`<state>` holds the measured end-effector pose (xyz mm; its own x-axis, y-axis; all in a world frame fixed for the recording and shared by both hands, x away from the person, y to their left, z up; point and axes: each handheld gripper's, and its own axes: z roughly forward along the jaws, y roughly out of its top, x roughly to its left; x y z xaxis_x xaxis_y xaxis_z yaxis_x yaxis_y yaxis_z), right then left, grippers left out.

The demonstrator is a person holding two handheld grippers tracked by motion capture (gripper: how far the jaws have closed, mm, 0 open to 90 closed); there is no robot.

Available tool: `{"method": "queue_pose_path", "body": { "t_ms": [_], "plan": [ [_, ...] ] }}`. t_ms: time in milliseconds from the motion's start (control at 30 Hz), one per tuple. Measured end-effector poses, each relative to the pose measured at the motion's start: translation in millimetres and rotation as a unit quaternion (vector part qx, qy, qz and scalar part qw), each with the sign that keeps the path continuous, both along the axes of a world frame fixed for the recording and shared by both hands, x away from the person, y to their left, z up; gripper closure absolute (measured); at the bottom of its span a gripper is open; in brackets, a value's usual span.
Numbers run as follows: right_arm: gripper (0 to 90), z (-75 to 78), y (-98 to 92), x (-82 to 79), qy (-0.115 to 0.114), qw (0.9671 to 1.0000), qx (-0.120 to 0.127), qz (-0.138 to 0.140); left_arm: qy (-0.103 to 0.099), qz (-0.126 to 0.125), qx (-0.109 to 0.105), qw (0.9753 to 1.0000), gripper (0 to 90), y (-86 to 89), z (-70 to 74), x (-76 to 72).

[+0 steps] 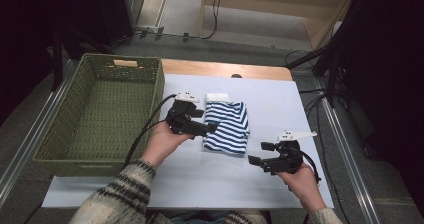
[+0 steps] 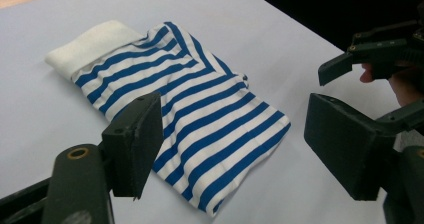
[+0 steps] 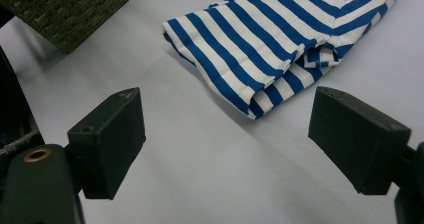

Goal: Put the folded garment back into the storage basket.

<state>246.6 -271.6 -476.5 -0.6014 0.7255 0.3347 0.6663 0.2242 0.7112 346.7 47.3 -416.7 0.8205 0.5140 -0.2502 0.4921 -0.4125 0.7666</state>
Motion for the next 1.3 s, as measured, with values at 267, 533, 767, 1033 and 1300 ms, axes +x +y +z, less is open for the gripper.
{"method": "queue_pose_path", "body": {
  "t_ms": [267, 533, 767, 1033, 1300],
  "plan": [
    [13.1, 0.1, 0.2, 0.0, 0.000, 1.0000, 0.000, 0.002, -0.015, 0.010, -0.018, 0.9997, 0.0, -9.2, -7.4, 5.4],
    [13.1, -0.1, 0.2, 0.2, 0.001, 1.0000, 0.000, 0.004, -0.016, 0.009, 0.003, 0.9998, 0.0, -20.4, -6.6, 1.8],
    [13.1, -0.2, 0.3, 0.1, 0.001, 1.0000, -0.001, 0.005, -0.013, 0.000, -0.010, 0.9999, 0.0, -33.8, -8.2, 0.0],
    [13.1, -0.4, 0.4, 0.3, 0.001, 1.0000, -0.001, 0.006, -0.009, 0.003, -0.015, 0.9998, 0.0, -38.4, -11.3, 1.2],
    [13.1, -0.5, 0.7, 0.5, 0.003, 1.0000, -0.002, 0.007, -0.023, -0.009, -0.006, 0.9997, 0.0, -48.1, -10.3, -8.5]
  ]
}}
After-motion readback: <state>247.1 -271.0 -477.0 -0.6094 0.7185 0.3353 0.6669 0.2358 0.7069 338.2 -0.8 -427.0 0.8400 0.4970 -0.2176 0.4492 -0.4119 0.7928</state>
